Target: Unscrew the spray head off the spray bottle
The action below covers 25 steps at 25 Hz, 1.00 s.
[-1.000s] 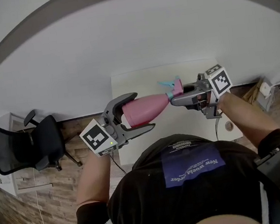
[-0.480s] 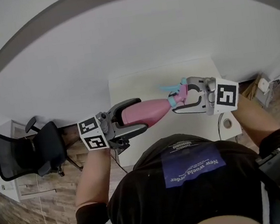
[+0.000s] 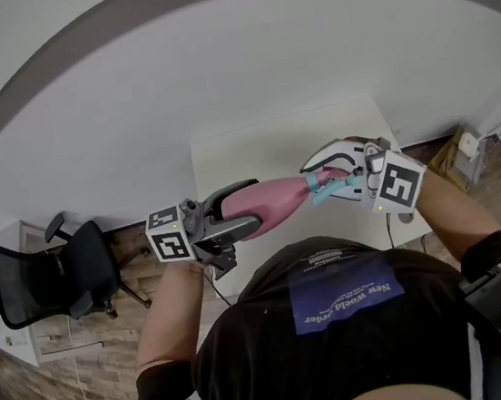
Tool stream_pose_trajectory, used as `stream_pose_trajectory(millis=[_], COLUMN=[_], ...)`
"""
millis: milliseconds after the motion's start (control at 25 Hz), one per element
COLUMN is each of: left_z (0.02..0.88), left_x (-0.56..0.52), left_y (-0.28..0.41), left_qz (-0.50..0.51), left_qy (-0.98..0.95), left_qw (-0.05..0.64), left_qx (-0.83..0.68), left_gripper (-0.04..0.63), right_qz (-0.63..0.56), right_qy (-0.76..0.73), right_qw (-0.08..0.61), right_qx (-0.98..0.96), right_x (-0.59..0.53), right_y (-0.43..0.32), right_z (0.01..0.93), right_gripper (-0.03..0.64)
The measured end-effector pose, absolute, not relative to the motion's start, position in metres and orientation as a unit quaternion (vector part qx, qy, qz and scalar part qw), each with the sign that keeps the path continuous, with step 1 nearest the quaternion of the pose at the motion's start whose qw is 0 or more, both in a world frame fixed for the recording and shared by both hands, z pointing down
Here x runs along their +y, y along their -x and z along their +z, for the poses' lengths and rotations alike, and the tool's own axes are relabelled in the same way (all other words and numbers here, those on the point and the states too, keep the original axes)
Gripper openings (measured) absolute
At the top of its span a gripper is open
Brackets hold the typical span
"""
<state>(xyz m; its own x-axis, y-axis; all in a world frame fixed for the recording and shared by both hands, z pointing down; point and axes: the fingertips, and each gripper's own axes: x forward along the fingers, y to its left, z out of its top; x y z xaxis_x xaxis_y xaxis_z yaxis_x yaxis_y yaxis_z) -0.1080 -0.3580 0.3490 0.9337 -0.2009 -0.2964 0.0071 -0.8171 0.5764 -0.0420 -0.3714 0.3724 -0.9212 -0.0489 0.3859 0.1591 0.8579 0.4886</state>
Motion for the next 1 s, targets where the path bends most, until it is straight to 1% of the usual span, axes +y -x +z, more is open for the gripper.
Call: stream_pose_trajectory(millis=[160, 360, 480, 800, 1000], left_z=[0.348, 0.350, 0.352, 0.356, 0.357], left_x=[-0.359, -0.364, -0.365, -0.365, -0.366], left_y=[0.113, 0.120, 0.120, 0.120, 0.121], left_qz=[-0.197, -0.223, -0.231, -0.225, -0.228], left_qy=[-0.933, -0.926, -0.922, -0.920, -0.917], left_qw=[0.296, 0.299, 0.308, 0.315, 0.320], left_qx=[-0.057, -0.054, -0.051, -0.055, -0.060], left_gripper=[0.456, 0.455, 0.456, 0.455, 0.456], right_qz=[-0.224, -0.179, -0.211, -0.281, -0.336], right_qy=[0.023, 0.018, 0.012, -0.018, -0.021], right_qw=[0.184, 0.155, 0.152, 0.197, 0.198], right_qx=[-0.957, -0.971, -0.966, -0.939, -0.921], right_x=[-0.376, -0.380, -0.378, -0.376, -0.372], right_y=[0.041, 0.037, 0.034, 0.028, 0.028], right_z=[0.370, 0.364, 0.358, 0.362, 0.359], right_gripper=[0.055, 0.086, 0.084, 0.084, 0.084])
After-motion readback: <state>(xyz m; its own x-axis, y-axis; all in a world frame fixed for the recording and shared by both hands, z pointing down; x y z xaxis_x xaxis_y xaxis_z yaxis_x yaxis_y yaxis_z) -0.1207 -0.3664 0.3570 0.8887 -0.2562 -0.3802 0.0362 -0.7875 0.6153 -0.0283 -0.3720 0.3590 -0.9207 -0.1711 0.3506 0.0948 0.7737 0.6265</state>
